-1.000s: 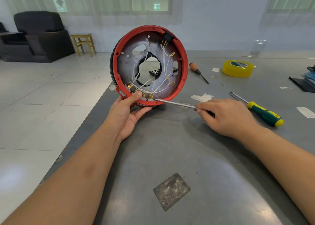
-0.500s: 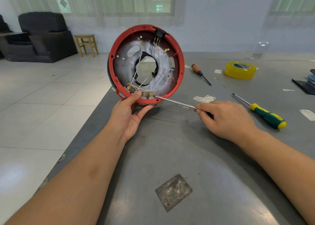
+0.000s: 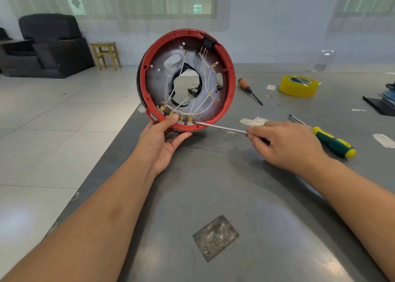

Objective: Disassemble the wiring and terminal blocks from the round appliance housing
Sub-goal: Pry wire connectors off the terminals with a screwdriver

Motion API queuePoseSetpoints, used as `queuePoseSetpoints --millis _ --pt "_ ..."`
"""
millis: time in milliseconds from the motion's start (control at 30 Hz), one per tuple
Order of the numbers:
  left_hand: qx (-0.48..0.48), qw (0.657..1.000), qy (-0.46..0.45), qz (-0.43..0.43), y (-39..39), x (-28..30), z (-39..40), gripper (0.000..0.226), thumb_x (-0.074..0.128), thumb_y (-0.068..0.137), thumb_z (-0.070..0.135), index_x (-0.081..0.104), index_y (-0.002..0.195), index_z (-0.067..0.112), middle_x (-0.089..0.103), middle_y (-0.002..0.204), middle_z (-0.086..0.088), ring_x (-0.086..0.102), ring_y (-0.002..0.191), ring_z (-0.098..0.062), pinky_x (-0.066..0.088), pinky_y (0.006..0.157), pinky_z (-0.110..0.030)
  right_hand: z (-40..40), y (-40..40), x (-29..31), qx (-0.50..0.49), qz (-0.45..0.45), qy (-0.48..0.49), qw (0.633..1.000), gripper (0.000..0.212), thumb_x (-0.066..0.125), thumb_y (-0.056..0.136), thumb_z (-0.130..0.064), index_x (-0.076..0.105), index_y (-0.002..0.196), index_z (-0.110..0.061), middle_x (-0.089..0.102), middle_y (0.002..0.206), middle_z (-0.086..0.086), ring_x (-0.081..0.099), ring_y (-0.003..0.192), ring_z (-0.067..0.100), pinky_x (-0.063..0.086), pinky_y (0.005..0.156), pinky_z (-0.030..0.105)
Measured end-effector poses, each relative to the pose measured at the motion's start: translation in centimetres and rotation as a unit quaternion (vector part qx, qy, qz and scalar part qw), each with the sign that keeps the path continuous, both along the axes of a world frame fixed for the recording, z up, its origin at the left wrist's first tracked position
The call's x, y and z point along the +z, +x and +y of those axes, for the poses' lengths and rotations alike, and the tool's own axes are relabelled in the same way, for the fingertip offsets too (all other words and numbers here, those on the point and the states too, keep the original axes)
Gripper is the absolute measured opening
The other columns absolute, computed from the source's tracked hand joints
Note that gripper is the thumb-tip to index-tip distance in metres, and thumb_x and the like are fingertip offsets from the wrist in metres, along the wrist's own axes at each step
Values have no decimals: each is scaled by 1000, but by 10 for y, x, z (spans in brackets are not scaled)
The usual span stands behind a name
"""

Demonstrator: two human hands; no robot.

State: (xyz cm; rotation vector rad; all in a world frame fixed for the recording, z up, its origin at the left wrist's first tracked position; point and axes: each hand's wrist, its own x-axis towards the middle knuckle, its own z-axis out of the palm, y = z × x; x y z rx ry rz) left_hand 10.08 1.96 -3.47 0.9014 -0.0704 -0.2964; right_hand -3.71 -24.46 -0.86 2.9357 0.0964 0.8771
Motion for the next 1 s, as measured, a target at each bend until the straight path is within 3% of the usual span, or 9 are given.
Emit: queuePoseSetpoints --millis 167,300,533,733,1000 --pt "8 1000 -11 9 -1 1 -1 20 72 94 1 65 112 6 79 95 -13 80 92 -26 65 75 -47 3 1 -7 -11 28 25 999 32 39 102 -48 67 118 -44 72 94 -11 66 84 20 53 58 33" --pt "20 999 -25 30 -3 2 -1 30 73 93 1 64 122 2 77 109 -20 79 94 -29 65 72 -46 5 2 -9 -6 27 30 999 31 40 102 -47 67 117 -42 72 94 -11 66 85 20 52 58 32" --pt "26 1000 -15 3 -4 2 -2 35 73 94 1 61 126 7 73 120 -20 79 98 -27 64 80 -51 6 0 3 -2 -23 -28 999 25 50 100 -40 75 106 -38 70 78 -7 64 63 24 29 47 19" --pt "43 999 -21 -1 -8 3 -3 58 75 91 -2 50 143 5 70 127 -18 79 97 -30 62 88 -59 9 -3 7 -21 -16 -55 998 27 47 101 -41 73 105 -36 66 75 -7 60 58 23 30 46 19" --pt "84 996 -24 -2 -8 2 -7 68 80 83 -8 43 136 11 66 128 -18 78 97 -33 63 84 -57 26 -4 -2 -77 0 -50 996 35 35 102 -46 68 110 -38 63 79 -7 63 67 26 43 49 26"
